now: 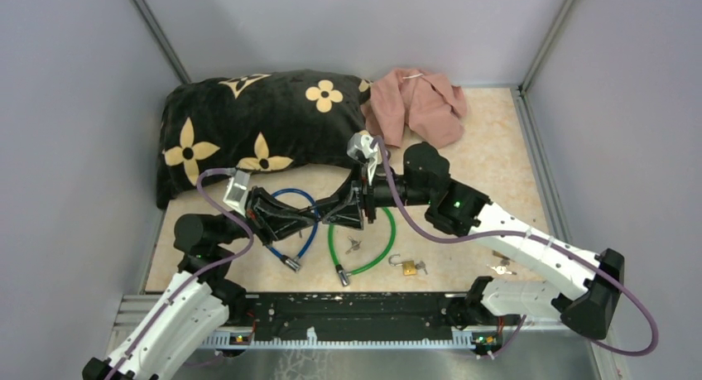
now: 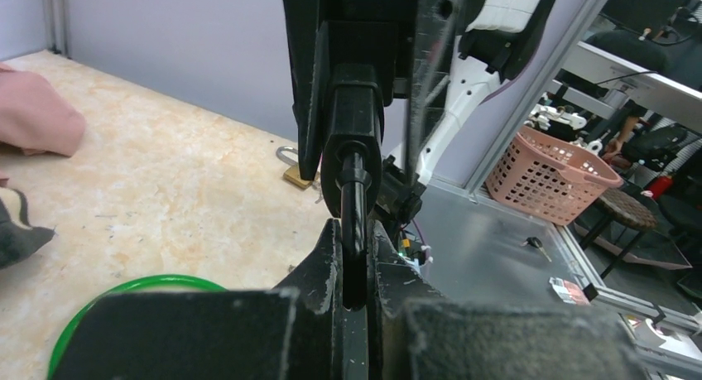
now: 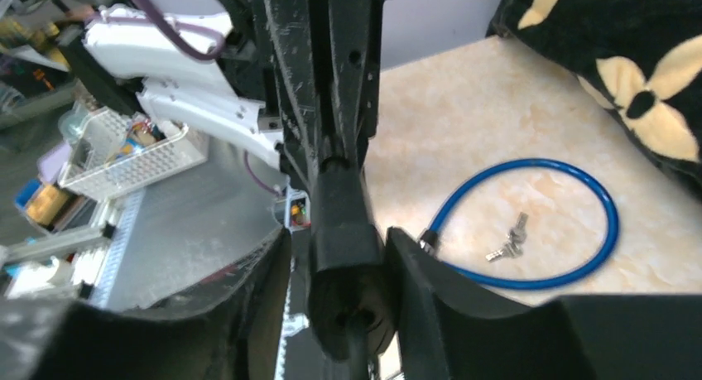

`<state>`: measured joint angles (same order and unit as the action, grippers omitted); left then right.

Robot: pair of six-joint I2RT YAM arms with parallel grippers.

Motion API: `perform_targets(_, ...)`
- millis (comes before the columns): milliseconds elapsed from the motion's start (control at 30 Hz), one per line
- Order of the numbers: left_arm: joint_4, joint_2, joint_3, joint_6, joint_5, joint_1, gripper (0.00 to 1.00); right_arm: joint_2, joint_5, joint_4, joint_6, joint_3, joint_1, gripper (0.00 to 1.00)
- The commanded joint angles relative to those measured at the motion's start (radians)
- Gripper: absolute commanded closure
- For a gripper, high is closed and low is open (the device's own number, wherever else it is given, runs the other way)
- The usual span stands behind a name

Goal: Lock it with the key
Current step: Lock the lock.

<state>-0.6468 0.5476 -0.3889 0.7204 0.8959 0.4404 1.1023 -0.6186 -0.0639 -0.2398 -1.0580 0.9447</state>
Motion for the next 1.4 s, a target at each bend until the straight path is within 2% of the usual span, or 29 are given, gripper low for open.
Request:
perform_targets(0, -0.064, -0.012, -0.021, -0.011, 0.005, -0.003, 1.00, 0.025, -0.057, 0.115, -0.049, -0.019, -0.005, 0.66)
perform_targets(67, -0.063, -0.012, -0.021, -0.009, 0.007, -0.003, 1.00, 0.034, -0.061, 0.134, -0.063, -0.023, -0.006, 0.99)
perform_targets(267, -0.055, -0.030, -0.016, -0.003, -0.010, -0.004, 1.00, 0.008, -0.011, 0.130, -0.061, -0.002, -0.008, 1.00)
perform_targets(367, -0.013, -0.047, 0.004, 0.022, -0.042, -0.004, 0.74, -0.031, 0.008, 0.178, -0.091, 0.025, -0.020, 1.00)
perform_targets(567, 0.051, -0.063, 0.054, 0.070, -0.089, -0.028, 0.37, -0.072, 0.020, 0.225, -0.134, 0.061, -0.033, 1.00)
perform_targets(833, 0.106, -0.061, 0.054, 0.055, -0.069, -0.048, 0.05, -0.118, 0.003, 0.247, -0.145, 0.064, -0.038, 1.00)
perform_targets(933, 0.191, -0.071, 0.027, 0.028, -0.118, -0.050, 0.01, -0.121, 0.004, 0.248, -0.145, 0.074, -0.038, 1.00)
perform_targets(1067, 0.457, -0.099, -0.054, -0.116, -0.168, -0.060, 0.01, -0.130, 0.004, 0.257, -0.148, 0.080, -0.038, 1.00)
perform_targets(1200, 0.770, -0.122, -0.170, -0.391, -0.278, -0.061, 0.01, -0.130, -0.001, 0.260, -0.149, 0.080, -0.040, 1.00)
perform_targets(1367, 1.064, -0.108, -0.317, -0.808, -0.246, -0.057, 0.01, -0.108, -0.007, 0.272, -0.151, 0.071, -0.041, 1.00)
